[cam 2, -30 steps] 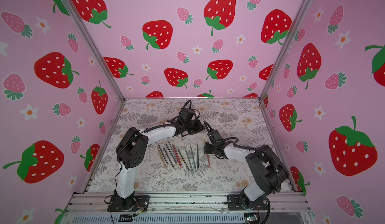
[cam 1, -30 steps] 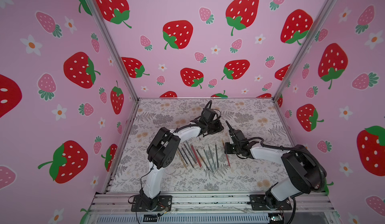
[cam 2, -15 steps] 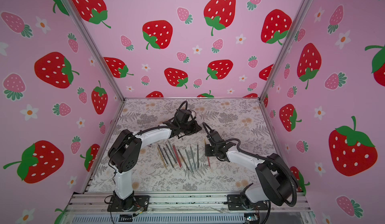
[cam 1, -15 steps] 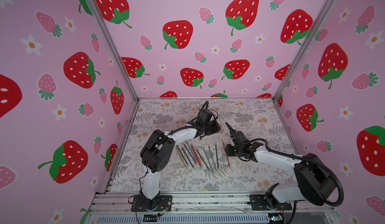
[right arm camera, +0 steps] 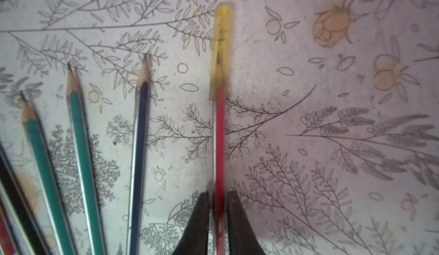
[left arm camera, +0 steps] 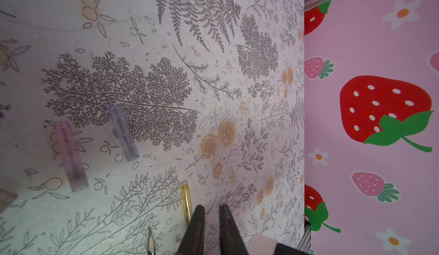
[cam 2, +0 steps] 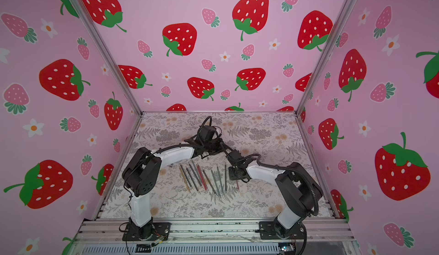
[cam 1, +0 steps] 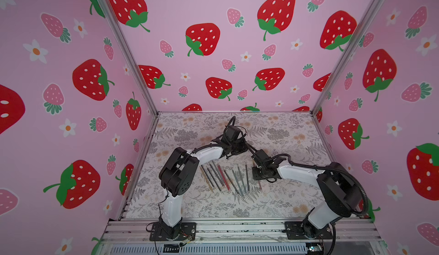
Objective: Remove the protective cover of the pencils
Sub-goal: Pick up the pencil from the center of the board.
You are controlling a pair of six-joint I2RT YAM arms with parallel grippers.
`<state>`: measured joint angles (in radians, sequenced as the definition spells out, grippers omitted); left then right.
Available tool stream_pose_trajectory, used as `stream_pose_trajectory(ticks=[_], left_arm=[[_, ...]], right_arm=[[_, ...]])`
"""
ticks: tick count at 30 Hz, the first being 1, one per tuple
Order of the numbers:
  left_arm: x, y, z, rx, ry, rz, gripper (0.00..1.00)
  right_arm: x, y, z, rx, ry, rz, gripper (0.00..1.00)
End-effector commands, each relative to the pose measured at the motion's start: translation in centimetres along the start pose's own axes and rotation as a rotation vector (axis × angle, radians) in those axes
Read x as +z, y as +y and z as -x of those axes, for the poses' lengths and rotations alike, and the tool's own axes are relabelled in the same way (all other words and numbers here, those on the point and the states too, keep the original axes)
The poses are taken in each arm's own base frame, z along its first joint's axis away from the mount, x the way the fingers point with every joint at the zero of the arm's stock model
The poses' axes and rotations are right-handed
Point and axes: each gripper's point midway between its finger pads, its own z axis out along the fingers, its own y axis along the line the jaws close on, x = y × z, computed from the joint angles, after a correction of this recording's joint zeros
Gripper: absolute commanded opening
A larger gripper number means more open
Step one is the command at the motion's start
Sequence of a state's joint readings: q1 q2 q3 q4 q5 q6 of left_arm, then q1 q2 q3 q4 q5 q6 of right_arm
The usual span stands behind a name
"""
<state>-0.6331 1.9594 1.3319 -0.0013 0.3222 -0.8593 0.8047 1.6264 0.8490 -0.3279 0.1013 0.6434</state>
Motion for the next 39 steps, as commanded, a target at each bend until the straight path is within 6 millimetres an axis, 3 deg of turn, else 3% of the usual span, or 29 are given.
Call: stream_pose_trajectory(ticks=[1, 9, 12, 21, 27, 33, 39], left_arm=[[-1.2, -0.8, 0.6, 0.010, -0.028, -0.022, 0.17], [-1.9, -0.5, 0.4, 0.006, -0.033, -0.032, 0.17], [-2.2, -0.5, 0.2, 0.006, -0.036, -0.038, 0.19], [-3.0, -0.8, -1.0, 0.011, -0.016, -0.078, 0.34], [-3.4, -1.8, -2.1, 0.036, -0.004, -0.102, 0.41], [-3.3, -1.9, -2.6, 0.034, -0.002, -0.104, 0.41], [-2.3, -0.6, -0.8, 0.044, -0.043, -0.026, 0.40]], right_arm=[[0.7, -1.4, -1.7, 0.002, 0.074, -0.078, 0.11], [1.0, -1.3, -1.7, 0.007, 0.075, -0.080, 0.00], [0.6, -1.0, -1.3, 0.012, 0.051, -0.057, 0.00], [-4.3, 0.1, 1.0, 0.014, -0.127, 0.061, 0.00], [-5.8, 0.2, 1.2, 0.017, -0.166, 0.087, 0.00], [-5.7, -0.4, 1.0, 0.029, -0.164, 0.055, 0.00], [-3.6, -0.5, -0.5, 0.042, -0.062, 0.034, 0.00]])
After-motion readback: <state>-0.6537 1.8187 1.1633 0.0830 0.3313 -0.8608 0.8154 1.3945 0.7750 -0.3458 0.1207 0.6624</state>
